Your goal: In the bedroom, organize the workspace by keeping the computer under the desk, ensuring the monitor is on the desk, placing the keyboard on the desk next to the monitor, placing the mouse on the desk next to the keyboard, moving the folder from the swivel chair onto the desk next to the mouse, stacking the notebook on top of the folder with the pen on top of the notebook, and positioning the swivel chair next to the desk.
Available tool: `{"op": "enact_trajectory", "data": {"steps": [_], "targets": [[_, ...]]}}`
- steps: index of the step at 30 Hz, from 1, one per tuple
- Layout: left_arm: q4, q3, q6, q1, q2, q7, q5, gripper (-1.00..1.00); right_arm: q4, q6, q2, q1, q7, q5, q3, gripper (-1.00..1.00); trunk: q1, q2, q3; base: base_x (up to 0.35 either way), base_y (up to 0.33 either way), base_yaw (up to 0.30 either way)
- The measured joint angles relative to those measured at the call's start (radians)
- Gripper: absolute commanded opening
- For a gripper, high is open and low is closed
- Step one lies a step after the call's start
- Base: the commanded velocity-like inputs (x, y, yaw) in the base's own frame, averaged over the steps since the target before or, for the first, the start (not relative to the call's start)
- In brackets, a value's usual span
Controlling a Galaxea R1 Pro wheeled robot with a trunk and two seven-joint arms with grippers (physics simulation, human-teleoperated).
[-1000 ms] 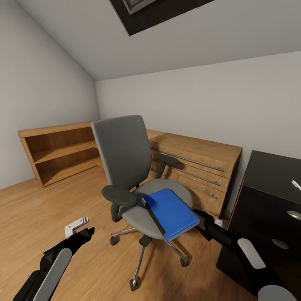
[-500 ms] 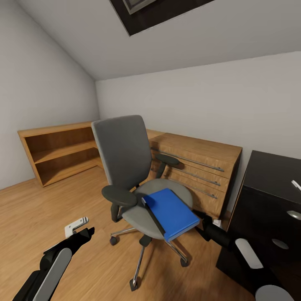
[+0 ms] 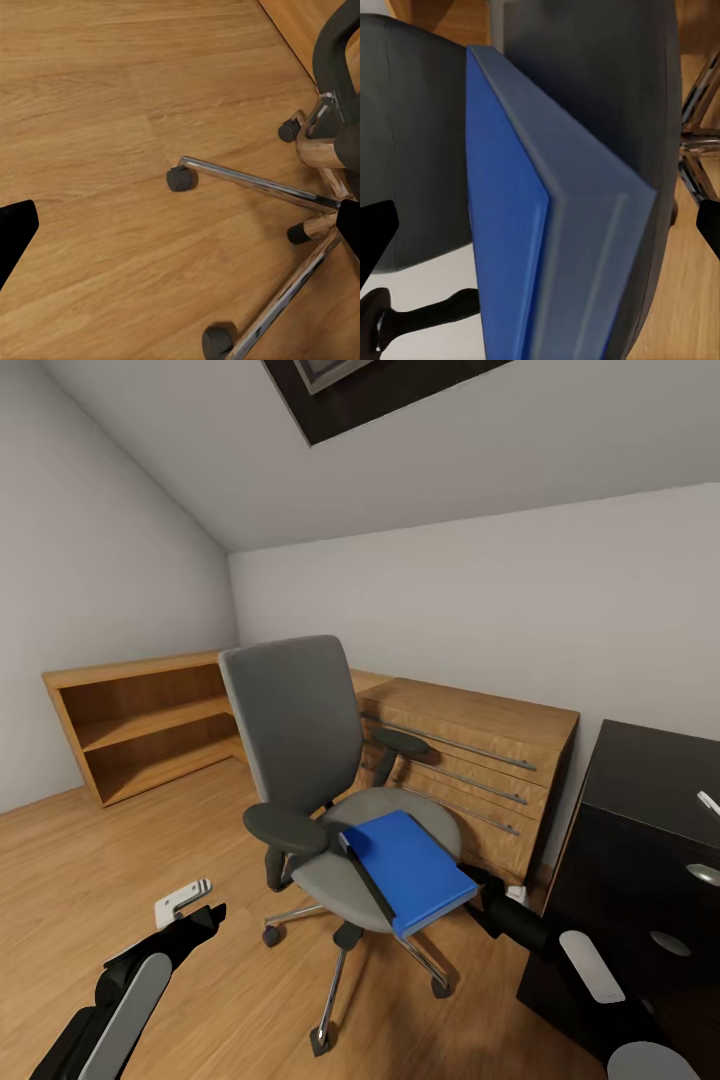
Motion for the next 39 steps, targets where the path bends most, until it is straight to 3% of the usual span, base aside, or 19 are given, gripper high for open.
{"op": "enact_trajectory", "data": {"steps": [16, 17, 34, 39], "targets": [[0.000, 0.001, 0.000, 0.000, 0.000, 0.000, 0.000, 1.00, 0.001, -0.001, 0.000, 0.000, -0.007, 0.002, 0.000, 1.00, 0.000, 0.000, 0.000, 0.000, 0.000, 0.000], [0.000, 0.000, 0.000, 0.000, 0.000, 0.000, 0.000, 1.00, 0.001, -0.001, 0.000, 0.000, -0.008, 0.002, 0.000, -1.00, 0.000, 0.000, 0.000, 0.000, 0.000, 0.000], [0.000, 0.000, 0.002, 0.000, 0.000, 0.000, 0.000, 1.00, -0.001, 0.000, 0.000, 0.000, -0.006, 0.003, 0.000, -1.00, 0.000, 0.000, 0.000, 0.000, 0.000, 0.000], [0.000, 0.000, 0.002, 0.000, 0.000, 0.000, 0.000, 1.00, -0.001, 0.000, 0.000, 0.000, -0.006, 0.003, 0.000, -1.00, -0.019, 0.035, 0.016, 0.000, 0.000, 0.000]]}}
